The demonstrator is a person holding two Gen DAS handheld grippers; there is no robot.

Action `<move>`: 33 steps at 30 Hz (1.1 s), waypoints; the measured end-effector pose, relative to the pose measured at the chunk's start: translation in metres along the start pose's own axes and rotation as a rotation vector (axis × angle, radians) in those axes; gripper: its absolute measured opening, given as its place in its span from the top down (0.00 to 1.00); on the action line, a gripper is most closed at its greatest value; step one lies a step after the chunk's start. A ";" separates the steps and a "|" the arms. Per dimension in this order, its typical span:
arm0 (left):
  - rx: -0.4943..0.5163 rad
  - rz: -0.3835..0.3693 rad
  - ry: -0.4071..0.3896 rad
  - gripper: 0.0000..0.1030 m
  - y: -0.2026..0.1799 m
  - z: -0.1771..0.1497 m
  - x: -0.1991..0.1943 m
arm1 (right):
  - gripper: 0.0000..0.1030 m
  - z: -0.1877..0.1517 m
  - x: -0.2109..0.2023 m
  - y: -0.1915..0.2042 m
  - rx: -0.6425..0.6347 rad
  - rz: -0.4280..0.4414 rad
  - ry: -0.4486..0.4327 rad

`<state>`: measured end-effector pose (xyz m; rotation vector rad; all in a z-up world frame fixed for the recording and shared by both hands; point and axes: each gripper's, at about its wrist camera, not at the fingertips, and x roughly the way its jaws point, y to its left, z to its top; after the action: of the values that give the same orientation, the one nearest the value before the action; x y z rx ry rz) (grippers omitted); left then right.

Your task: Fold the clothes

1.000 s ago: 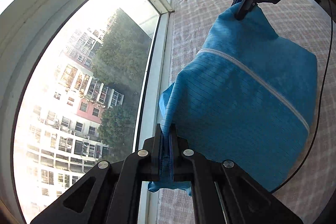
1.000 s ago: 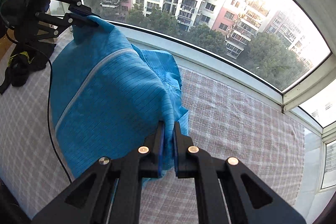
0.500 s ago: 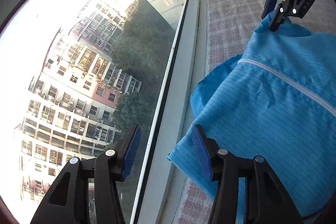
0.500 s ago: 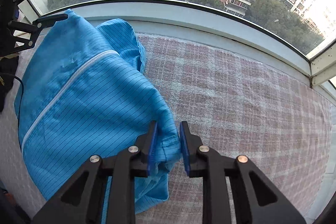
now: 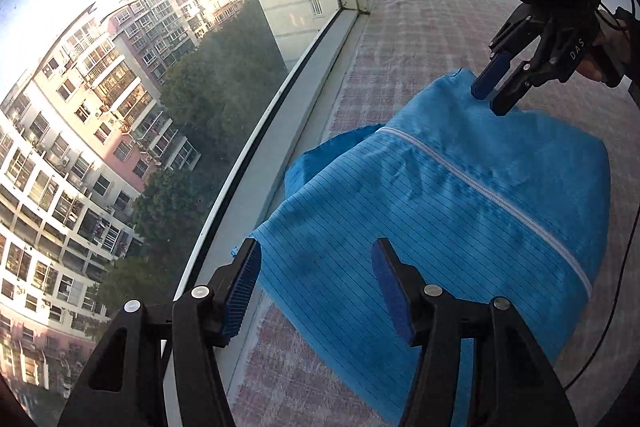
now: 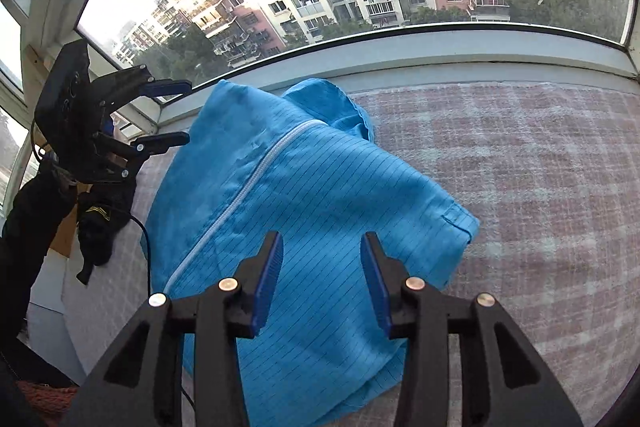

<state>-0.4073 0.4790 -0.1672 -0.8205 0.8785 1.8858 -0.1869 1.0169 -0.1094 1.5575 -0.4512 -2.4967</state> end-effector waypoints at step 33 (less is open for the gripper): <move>-0.305 -0.227 0.250 0.36 0.048 -0.012 0.021 | 0.52 -0.012 0.018 -0.068 0.368 0.054 0.074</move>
<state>-0.4564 0.4611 -0.1790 -1.3083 0.6191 1.7610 -0.1829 1.0739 -0.1526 1.7251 -0.9728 -2.4045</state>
